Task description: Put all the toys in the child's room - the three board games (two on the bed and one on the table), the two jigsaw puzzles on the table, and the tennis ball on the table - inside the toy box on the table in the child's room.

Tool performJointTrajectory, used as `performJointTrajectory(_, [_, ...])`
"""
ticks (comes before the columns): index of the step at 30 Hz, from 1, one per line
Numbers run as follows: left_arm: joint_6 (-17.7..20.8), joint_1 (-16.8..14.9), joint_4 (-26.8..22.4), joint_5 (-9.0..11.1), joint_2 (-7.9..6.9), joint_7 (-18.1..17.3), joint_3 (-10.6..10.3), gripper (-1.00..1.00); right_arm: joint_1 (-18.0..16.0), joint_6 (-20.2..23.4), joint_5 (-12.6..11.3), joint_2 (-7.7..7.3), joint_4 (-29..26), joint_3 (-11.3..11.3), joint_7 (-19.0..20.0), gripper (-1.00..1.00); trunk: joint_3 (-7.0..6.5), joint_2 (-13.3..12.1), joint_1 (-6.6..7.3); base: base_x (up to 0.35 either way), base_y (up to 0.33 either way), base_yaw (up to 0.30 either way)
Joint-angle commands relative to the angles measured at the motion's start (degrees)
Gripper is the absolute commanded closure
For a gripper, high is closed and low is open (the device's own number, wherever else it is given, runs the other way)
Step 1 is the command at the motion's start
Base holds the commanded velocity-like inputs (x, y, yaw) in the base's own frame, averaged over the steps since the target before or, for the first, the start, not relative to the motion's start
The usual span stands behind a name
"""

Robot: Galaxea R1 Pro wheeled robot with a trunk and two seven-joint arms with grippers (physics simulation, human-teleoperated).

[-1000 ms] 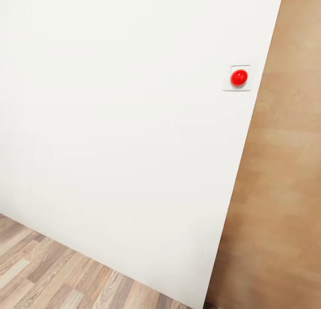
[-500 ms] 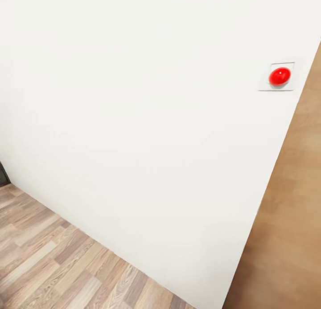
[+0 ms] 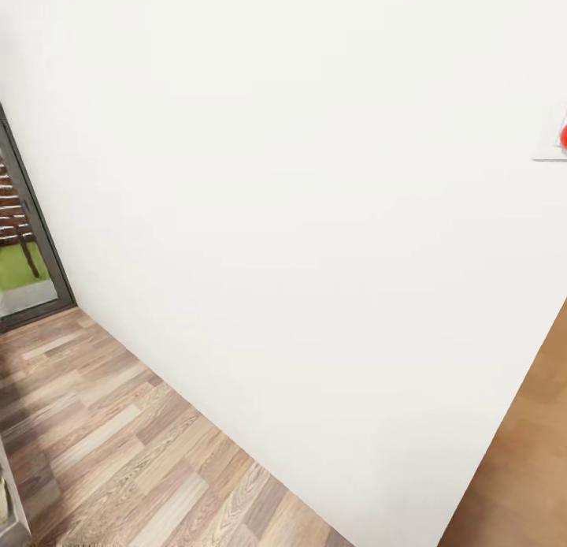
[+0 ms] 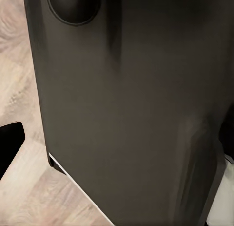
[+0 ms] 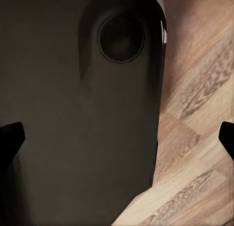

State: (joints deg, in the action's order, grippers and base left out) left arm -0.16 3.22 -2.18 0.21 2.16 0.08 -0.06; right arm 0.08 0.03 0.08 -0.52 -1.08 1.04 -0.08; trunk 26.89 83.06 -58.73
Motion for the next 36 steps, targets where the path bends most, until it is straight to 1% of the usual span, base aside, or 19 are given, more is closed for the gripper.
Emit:
performJointTrajectory(1, [-0.02, 0.03, -0.1, 0.02, 0.01, 0.01, -0.01, -1.0, 0.01, 0.0, 0.01, -0.01, -0.06, 0.1, -0.01, -1.0, 0.04, 0.02, 0.0, 0.0, 0.0, 0.294])
performJointTrajectory(8, [-0.09, 0.03, -0.14, 0.04, 0.13, 0.01, -0.07, -1.0, 0.01, -0.07, 0.01, -0.04, -0.06, 0.1, -0.01, -1.0, 0.04, 0.02, 0.0, 0.0, 0.0, 0.294])
performJointTrajectory(16, [-0.16, 0.03, -0.26, 0.09, 0.25, 0.01, -0.14, -1.0, 0.01, -0.1, 0.01, -0.45, -0.1, 0.1, -0.01, -1.0, 0.04, 0.02, 0.0, 0.0, 0.0, 0.294])
performJointTrajectory(23, [-0.18, 0.03, -0.38, 0.12, 0.72, 0.01, -0.23, -1.0, 0.01, -0.12, 0.01, -0.62, -0.13, 0.11, -0.01, -1.0, 0.04, 0.02, 0.0, 0.0, 0.0, 0.294])
performJointTrajectory(36, [-0.19, 0.03, -0.49, 0.14, 1.01, 0.01, -0.28, -1.0, 0.01, -0.12, 0.07, -0.7, -0.19, 0.17, -0.01, -1.0, 0.04, 0.02, 0.0, 0.0, 0.0, 0.294])
